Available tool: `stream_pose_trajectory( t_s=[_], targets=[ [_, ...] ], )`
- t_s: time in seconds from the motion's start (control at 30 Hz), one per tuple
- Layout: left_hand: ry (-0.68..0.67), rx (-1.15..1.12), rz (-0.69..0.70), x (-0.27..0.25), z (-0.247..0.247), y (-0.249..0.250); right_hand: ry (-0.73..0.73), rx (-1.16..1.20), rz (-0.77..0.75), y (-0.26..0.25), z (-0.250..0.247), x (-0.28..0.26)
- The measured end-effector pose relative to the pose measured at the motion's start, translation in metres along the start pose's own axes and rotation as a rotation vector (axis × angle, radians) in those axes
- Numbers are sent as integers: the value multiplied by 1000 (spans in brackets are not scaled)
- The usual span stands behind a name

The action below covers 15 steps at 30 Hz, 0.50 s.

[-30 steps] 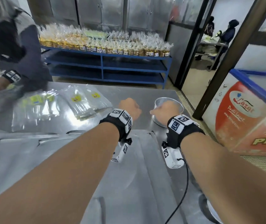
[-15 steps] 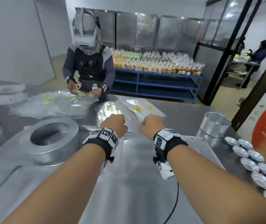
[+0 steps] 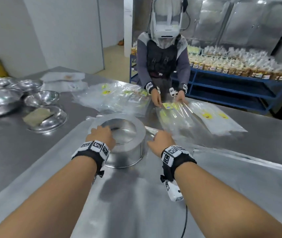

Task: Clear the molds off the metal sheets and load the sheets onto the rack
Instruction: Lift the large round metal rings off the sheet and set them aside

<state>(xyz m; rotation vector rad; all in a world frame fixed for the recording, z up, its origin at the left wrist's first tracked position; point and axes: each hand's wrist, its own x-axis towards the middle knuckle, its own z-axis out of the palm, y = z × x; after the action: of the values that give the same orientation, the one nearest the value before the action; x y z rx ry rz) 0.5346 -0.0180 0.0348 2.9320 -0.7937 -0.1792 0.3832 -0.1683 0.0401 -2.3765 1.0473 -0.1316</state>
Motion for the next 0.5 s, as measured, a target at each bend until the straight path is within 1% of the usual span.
stream_pose_trajectory(
  t_s=[0.13,0.23,0.3,0.4,0.5],
  targets=[
    [10,-31,-100,36,26,-23,-7,86,31,-10,35,29],
    [71,27,-121,56,34,-33,10,130,62,-17,53,47],
    [69,17,-143,66,36,-40,35,170,97,-24,61,54],
    [24,-152,-160,75,36,-51,32,158,122,-34,68,60],
    [37,-250,-149,74,30,-55,46,167,148,-41,66,60]
  ],
)
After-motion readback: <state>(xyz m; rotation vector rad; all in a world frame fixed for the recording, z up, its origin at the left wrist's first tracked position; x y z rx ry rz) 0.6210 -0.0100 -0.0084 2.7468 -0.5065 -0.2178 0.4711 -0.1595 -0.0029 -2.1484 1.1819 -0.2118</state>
